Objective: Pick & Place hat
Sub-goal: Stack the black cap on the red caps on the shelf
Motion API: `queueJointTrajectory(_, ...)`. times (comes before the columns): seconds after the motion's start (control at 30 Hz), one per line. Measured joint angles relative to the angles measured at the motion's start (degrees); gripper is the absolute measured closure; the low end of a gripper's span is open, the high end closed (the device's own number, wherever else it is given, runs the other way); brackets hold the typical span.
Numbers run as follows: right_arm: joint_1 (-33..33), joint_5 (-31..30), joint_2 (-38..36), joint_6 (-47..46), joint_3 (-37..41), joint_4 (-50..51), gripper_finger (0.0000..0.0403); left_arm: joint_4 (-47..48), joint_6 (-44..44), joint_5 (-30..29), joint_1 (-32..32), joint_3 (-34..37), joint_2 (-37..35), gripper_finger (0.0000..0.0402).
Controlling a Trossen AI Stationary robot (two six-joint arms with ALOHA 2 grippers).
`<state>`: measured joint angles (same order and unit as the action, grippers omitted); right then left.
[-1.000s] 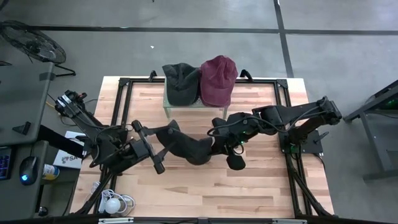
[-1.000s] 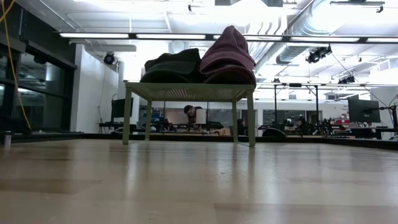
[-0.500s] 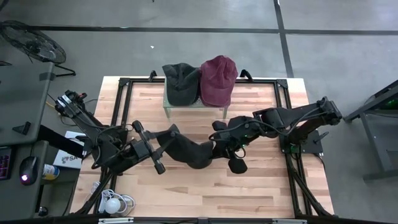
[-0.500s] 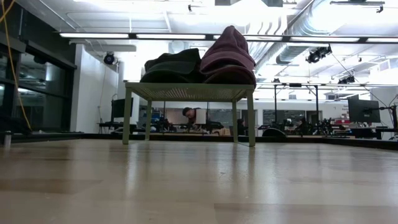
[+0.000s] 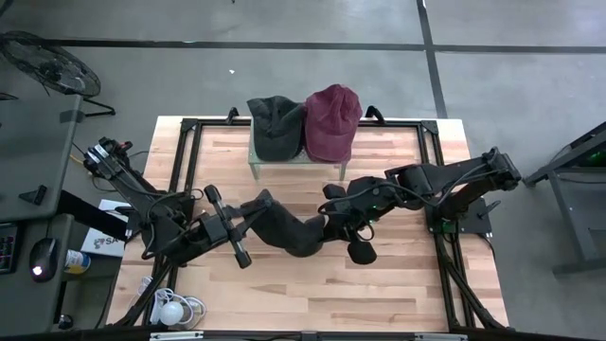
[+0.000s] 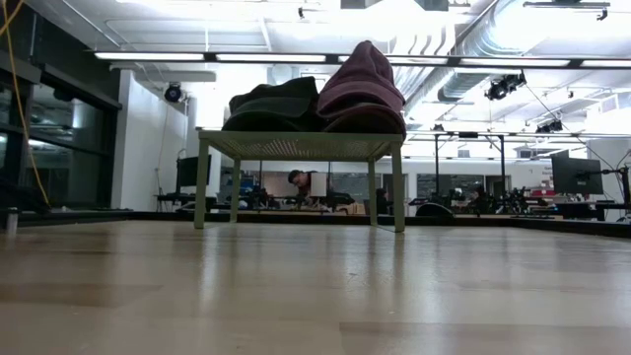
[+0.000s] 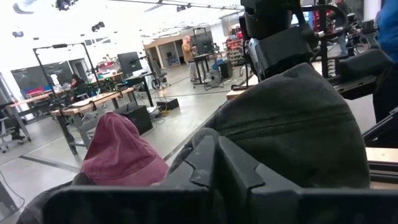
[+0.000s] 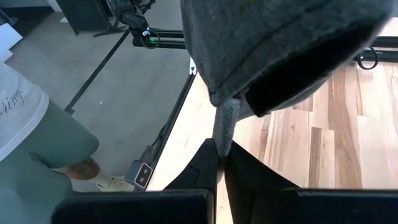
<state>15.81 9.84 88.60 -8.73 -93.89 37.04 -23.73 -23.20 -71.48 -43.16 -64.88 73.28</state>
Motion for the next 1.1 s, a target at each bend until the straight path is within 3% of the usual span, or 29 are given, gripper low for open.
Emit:
queueJointTrajectory(0.1, 0.0, 0.0, 0.0, 0.0, 0.0, 0.0, 0.0399, 0.0, 0.2, 0.0, 0.0, 0.0, 0.0, 0.0398)
queueJointTrajectory(0.3, 0.0, 0.7, 0.0, 0.0, 0.0, 0.6, 0.0399, -0.1, -3.0, -1.6, 0.0, 0.0, 0.0, 0.0375)
queueJointTrajectory(0.43, 0.3, 1.4, 0.0, 0.1, 0.0, 1.5, 0.0399, 0.0, -5.1, -1.8, -0.2, 0.0, -0.9, 0.0337)
queueJointTrajectory(0.53, 0.8, 1.8, 0.0, 0.8, 0.0, 1.4, 0.0399, -0.2, -3.3, -0.4, -0.4, 0.0, -2.5, 0.0285)
queueJointTrajectory(0.67, 1.3, 1.9, 0.0, 2.3, 0.0, 1.4, 0.0399, 4.2, 4.9, 7.0, -0.3, 0.0, -5.0, 0.0210)
queueJointTrajectory(0.8, 1.7, 1.7, 0.0, 3.2, 0.0, 1.3, 0.0399, 15.8, 21.3, 15.5, 1.5, 0.0, -7.3, 0.0158)
queueJointTrajectory(0.93, 2.0, 1.3, 0.0, 3.8, 0.0, 1.4, 0.0399, 22.4, 33.3, 24.2, 4.3, 0.1, -7.4, 0.0139)
queueJointTrajectory(1.1, 2.0, 1.3, 0.0, 3.9, 0.0, 1.4, 0.0399, 21.7, 35.6, 30.5, 6.9, 0.0, -7.1, 0.0136)
